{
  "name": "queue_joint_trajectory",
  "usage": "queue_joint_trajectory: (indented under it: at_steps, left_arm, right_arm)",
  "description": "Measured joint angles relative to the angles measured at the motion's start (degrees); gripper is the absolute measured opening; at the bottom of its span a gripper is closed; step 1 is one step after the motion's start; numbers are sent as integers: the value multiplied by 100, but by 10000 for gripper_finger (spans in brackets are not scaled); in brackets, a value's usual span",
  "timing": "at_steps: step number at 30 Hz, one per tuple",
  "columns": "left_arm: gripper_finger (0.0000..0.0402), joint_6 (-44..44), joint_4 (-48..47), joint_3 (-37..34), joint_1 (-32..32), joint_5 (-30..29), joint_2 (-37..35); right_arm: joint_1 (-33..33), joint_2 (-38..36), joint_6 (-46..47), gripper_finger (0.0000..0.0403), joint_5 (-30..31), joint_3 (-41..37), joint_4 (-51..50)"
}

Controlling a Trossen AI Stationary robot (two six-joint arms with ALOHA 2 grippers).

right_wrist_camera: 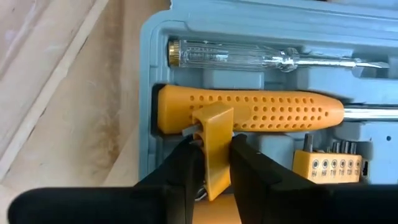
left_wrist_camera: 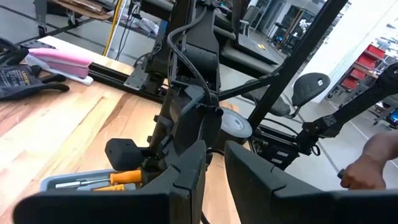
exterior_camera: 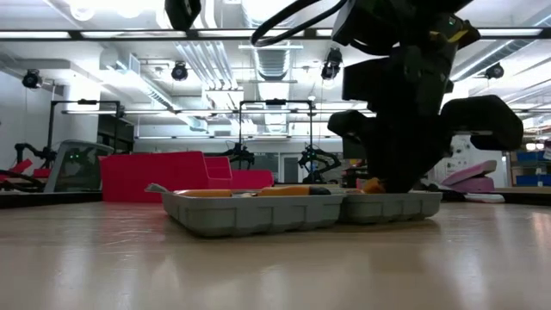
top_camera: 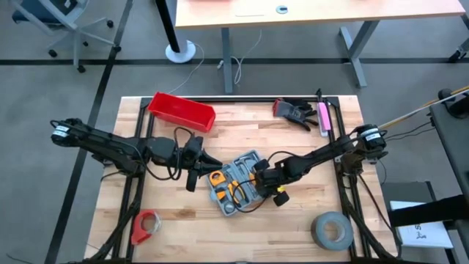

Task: Prefit tool cases
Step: Put the yellow screwdriver bit set into the prefit tool case

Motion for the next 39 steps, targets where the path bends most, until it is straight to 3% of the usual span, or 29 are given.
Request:
queue_joint_trajectory:
  at_steps: [15, 39]
  left_arm:
    - [66, -49, -22, 0, -7, 13, 0]
    - [66, -47, -30, 0, -8, 20, 0]
  right_arm:
    - [-227, -97, 485, 8, -44, 424, -457]
    - [-299, -80, 674, 9, -341, 422, -251]
